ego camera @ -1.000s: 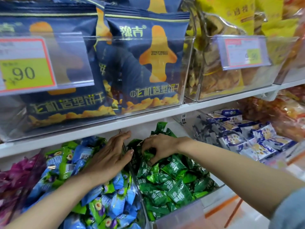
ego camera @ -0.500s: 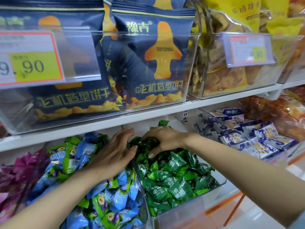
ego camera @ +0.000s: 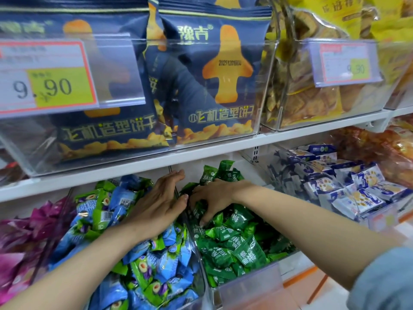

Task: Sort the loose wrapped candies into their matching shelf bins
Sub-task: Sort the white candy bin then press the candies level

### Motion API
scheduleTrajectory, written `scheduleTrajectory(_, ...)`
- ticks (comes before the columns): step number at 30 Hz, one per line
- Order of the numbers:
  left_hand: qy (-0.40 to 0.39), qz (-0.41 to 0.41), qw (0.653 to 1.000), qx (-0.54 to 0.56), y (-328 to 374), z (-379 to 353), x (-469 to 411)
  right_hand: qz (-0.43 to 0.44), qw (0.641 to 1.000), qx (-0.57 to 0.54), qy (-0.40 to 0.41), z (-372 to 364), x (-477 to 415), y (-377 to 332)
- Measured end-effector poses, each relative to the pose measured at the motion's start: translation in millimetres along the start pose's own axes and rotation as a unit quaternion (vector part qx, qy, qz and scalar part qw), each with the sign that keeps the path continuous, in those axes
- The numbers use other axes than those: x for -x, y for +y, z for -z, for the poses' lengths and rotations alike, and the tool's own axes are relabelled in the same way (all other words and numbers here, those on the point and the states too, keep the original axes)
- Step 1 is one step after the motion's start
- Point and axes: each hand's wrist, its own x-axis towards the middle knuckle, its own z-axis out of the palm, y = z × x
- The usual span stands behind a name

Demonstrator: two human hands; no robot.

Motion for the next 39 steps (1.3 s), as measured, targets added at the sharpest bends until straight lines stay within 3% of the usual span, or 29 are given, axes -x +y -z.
scheduleTrajectory(7, 0.009, 0.006, 1.0, 0.011, 1.1, 0.3, 0.1, 0.017, 0.988, -0.126, 0.092, -7.4, 11.9, 20.5)
scheduleTrajectory(12, 0.002, 0.001, 1.0, -0.005, 1.5, -0.4, 0.2, -0.006, 0.979, -0.172, 0.11, -8.3, 17.3, 24.7)
scheduleTrajectory(16, -0.001, -0.009, 1.0, -0.006, 2.0, -2.0, -2.1, -0.015, 0.947, -0.295, 0.123, 1.2, 34.4, 21.1)
scheduleTrajectory(20, -0.001, -0.028, 0.996, -0.08, 11.4, 2.8, -4.7, -0.029, 0.877, -0.427, 0.219, 16.1, 88.8, 21.0)
scheduleTrajectory(24, 0.019, -0.037, 0.994, -0.102, 30.8, 7.2, -22.7, -0.094, 0.857, -0.353, 0.364, -0.5, 132.7, 38.8)
scheduleTrajectory(28, -0.039, -0.125, 0.987, -0.089, 64.2, -10.6, -70.4, -0.119, 0.812, -0.39, 0.418, -27.3, 143.5, 43.8)
scheduleTrajectory(32, -0.122, -0.159, 0.969, -0.143, 76.8, -40.2, -123.1, -0.114, 0.77, -0.416, 0.471, -42.2, 135.3, 39.2)
scheduleTrajectory(39, -0.259, -0.109, 0.938, -0.205, 68.1, -51.4, -153.7, -0.112, 0.767, -0.4, 0.489, -45.2, 132.8, 43.9)
